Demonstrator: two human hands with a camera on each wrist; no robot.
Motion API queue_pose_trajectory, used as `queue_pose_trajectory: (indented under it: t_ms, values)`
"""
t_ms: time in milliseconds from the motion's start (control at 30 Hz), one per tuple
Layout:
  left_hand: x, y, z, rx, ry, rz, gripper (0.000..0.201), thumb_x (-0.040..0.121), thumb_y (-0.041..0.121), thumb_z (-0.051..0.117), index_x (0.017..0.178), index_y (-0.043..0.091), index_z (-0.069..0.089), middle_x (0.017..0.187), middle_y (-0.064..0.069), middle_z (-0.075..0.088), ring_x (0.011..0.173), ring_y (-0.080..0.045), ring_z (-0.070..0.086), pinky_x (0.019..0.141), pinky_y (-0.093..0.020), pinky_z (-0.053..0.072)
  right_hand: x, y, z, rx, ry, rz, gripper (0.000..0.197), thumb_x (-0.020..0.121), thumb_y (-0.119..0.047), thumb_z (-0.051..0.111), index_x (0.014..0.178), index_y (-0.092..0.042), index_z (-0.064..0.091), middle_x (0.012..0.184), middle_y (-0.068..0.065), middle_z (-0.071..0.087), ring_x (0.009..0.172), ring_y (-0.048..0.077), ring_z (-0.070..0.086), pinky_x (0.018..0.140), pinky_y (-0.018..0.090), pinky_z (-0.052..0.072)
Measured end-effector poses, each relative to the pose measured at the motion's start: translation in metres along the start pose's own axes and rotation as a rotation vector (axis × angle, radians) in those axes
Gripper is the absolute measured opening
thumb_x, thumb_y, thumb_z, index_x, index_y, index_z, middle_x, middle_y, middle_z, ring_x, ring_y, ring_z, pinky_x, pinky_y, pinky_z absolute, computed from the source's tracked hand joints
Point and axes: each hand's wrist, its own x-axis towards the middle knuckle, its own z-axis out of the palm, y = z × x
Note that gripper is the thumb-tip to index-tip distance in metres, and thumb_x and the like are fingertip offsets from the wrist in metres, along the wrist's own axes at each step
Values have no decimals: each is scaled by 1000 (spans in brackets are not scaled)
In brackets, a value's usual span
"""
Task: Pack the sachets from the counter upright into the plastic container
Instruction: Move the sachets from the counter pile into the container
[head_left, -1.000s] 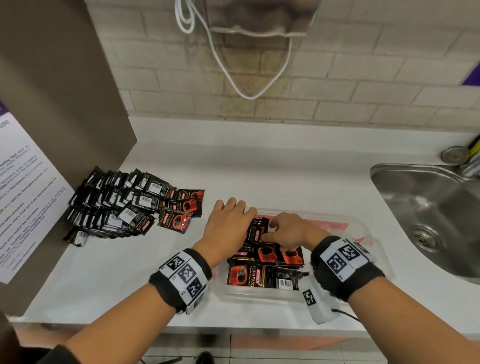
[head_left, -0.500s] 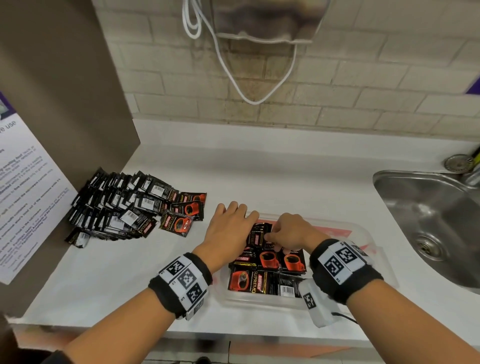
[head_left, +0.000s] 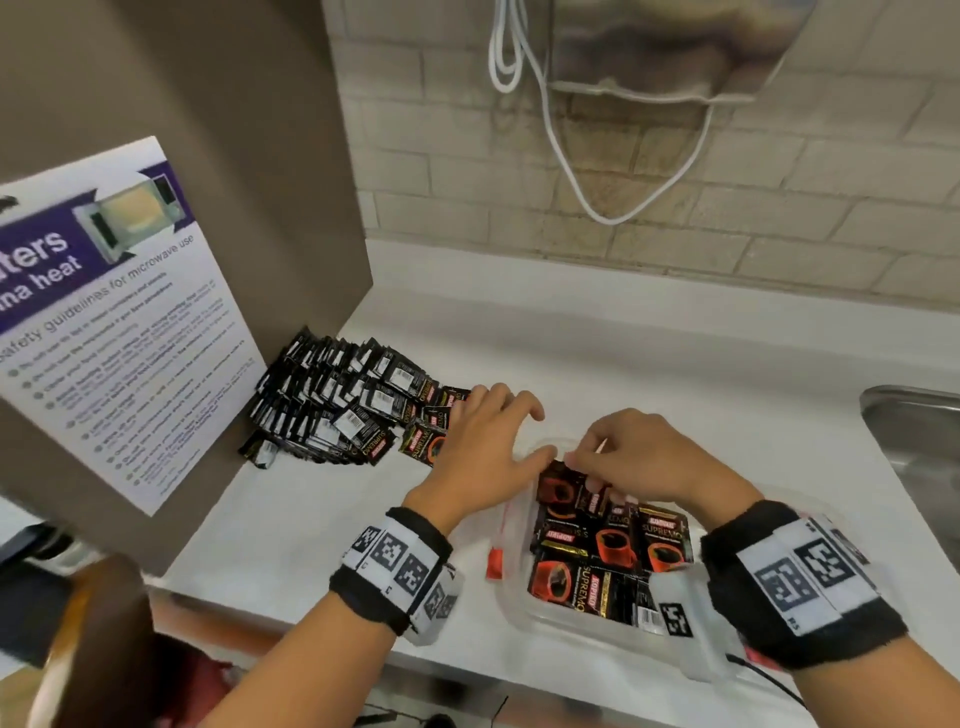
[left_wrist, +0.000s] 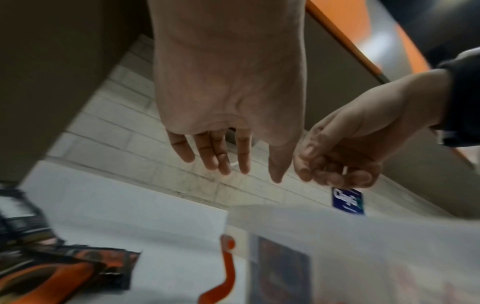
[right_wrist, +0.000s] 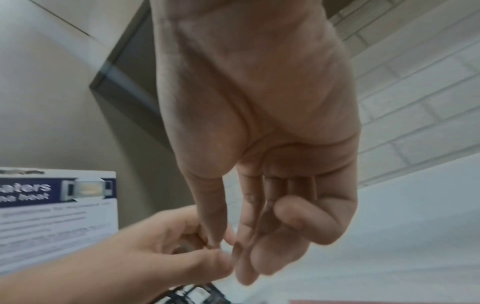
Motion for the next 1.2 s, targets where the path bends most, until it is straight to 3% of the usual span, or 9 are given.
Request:
queue_pose_trajectory:
  t_ms: [100,267,333,400,500,700,867,1033,1200]
  values:
    - [-5,-25,-17,-101,147,-161,21,91,37,68,106,25,60,90,14,43,95,-14,44,87,-34,38,1,-37,13,47,-19,-117,13,92,-37,67,92,-24,69,79,-5,73,59,5,66,54,16,44]
    - [-19,-79,-51,-112,345,-425,17,89,22,70,104,17,63,93,0,51,94,-23,49,83,-38,46,25,-90,52,85,-84,-213,21,93,-28,68,108,-15,63,92,2,66,69,14,62,65,29,56]
    - [-29,-100,-61,-92,402,-554,22,89,21,70,109,14,63,100,-5,52,99,-25,50,86,-39,47,39,-104,72,99,-141,-223,32,95,-27,66,122,-13,57,104,7,66,76,17,65,74,34,59]
    - [-39,-115,-66,-47,421,-675,33,88,23,72,118,13,62,110,-11,52,107,-28,49,91,-41,45,53,-112,92,78,-174,-222,49,97,-29,64,139,-12,46,122,11,63,97,24,67,84,33,54]
    - [-51,-133,-68,33,416,-803,54,85,31,76,130,11,55,126,-16,47,118,-33,42,97,-43,43,79,-126,120,12,-200,-210,65,98,-27,62,152,-7,32,137,15,54,121,31,57,99,38,48]
    - [-62,-151,-60,211,382,-877,65,81,45,77,130,11,52,129,-11,42,115,-30,37,93,-39,39,113,-144,163,40,-182,-159,53,97,-14,60,144,-5,39,136,15,54,121,28,55,88,26,42]
    - [-60,-154,-54,294,398,-910,64,80,58,73,124,15,54,132,-12,40,118,-30,37,93,-40,35,122,-142,186,57,-156,-148,63,95,-20,63,151,-11,36,152,16,37,137,31,43,112,35,38]
    - [-58,-159,-53,255,398,-894,58,79,52,75,119,15,55,127,-10,41,114,-28,37,91,-37,35,122,-139,201,117,-84,-215,52,95,-18,62,144,-14,46,142,13,43,127,27,49,99,23,33]
    - [-56,-161,-55,180,345,-898,59,80,44,79,123,16,49,127,-10,43,116,-28,38,96,-39,38,122,-139,204,170,-63,-241,46,94,-14,62,139,-13,51,134,13,51,115,29,57,106,39,43]
